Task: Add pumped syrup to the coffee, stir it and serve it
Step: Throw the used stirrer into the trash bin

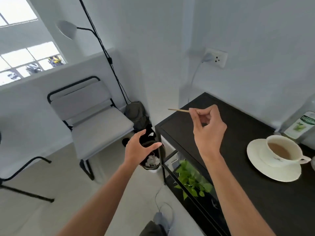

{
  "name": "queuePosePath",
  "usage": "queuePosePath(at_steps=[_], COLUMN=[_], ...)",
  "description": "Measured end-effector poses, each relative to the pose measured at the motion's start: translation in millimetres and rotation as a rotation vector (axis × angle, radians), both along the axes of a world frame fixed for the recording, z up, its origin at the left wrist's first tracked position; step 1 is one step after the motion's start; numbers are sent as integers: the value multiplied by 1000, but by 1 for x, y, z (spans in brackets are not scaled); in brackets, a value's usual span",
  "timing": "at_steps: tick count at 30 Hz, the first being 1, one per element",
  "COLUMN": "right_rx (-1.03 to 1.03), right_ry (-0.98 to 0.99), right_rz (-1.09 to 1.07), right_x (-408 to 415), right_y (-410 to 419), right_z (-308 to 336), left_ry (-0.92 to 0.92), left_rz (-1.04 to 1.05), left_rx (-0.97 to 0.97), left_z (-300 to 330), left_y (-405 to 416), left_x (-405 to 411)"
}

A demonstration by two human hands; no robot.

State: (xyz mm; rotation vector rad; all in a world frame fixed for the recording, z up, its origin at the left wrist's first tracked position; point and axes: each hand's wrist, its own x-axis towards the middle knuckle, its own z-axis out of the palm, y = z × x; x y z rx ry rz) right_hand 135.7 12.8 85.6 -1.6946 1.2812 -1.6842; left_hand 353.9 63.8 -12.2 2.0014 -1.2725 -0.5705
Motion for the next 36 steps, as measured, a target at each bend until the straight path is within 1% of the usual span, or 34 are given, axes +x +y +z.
queuePosePath(at_steps=[5, 9, 16, 22, 25, 27, 32, 36], right_rx=[81, 131, 244, 429, 501, 543, 645, 668], right_ry=[32, 97, 189, 227, 234, 265, 326, 423], right_rz=[113, 180, 194, 179, 169, 156, 92, 44], right_x=[71, 131, 221, 261, 273, 277, 278, 281], right_y=[-12, -28, -59, -73, -84, -92, -106, -115], right_z=[-32, -65, -146, -246, -303, -343, -445, -522], left_ry=[41, 65, 159, 206, 264, 342, 567, 749], left_rz=[107, 165, 170, 163, 196, 239, 431, 547], left_rx=[42, 113, 290, 433, 489, 516, 555, 574], left_z=[-27, -54, -122, -207, -257, -294, -393, -480], left_y=[11, 6, -24, -47, -60, -70, -91, -106], left_x=[52, 95, 168, 206, 219, 225, 228, 222])
